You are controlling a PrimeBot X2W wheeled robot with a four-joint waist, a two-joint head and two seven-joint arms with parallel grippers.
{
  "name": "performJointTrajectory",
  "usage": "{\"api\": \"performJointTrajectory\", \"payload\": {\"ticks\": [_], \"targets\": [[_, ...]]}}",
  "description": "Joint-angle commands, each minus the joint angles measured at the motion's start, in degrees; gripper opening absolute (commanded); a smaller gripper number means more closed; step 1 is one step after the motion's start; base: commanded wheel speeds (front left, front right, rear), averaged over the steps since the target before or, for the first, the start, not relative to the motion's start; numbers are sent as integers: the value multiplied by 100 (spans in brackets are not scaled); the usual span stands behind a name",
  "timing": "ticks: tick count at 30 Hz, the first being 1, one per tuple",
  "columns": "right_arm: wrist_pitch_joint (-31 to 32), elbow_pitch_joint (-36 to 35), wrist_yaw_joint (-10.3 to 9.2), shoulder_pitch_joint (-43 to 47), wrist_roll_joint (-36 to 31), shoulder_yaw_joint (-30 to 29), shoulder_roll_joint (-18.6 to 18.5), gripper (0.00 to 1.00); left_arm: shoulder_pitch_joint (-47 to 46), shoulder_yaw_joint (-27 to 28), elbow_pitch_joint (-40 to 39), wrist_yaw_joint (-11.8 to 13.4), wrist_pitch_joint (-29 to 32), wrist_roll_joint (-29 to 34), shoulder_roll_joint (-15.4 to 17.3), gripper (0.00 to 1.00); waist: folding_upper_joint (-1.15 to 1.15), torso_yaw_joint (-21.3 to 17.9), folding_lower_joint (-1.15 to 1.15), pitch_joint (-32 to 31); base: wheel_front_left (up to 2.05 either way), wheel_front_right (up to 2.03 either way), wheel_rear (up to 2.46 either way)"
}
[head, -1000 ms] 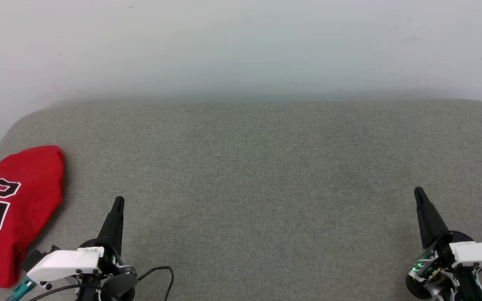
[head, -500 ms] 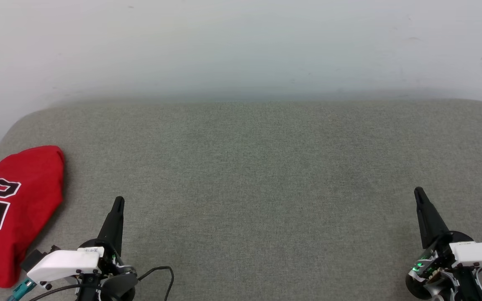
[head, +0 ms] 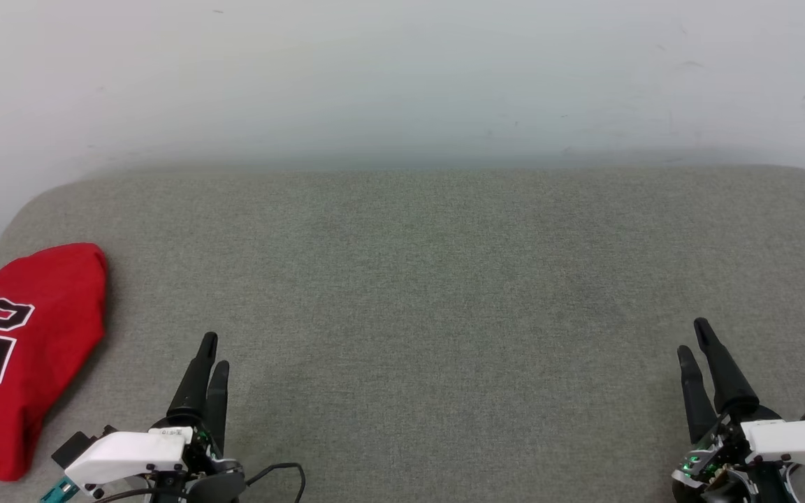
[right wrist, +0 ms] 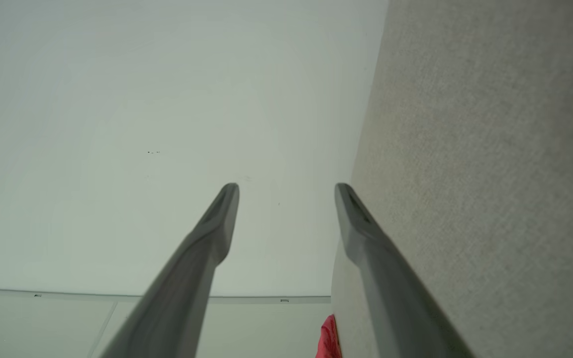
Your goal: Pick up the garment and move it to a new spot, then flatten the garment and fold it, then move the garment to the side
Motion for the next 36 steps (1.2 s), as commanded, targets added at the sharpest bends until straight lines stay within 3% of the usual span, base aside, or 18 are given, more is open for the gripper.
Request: {"api": "performJointTrajectory", "payload": {"ticks": [1,10,17,36], "targets": [[-63,-177,0,-86,-58,44,-11,100,-174,-82,-164,-5,-71,2,16,100,0,1,0,2,0,0,0],[-299,-424,0,-53,-188,214,-65,100,-229,-328,-400,-7,-326,175,41,100,0,7,0,8,0,0,0],[-525,-483,0,-43,-655,376,-179,100,-236,-438,-476,-8,-500,810,96,100,0,11,0,9,0,0,0],[-943,-681,0,35,-3754,295,-103,100,-164,-393,-716,-12,-905,3516,38,100,0,20,0,-7,0,0,0]]}}
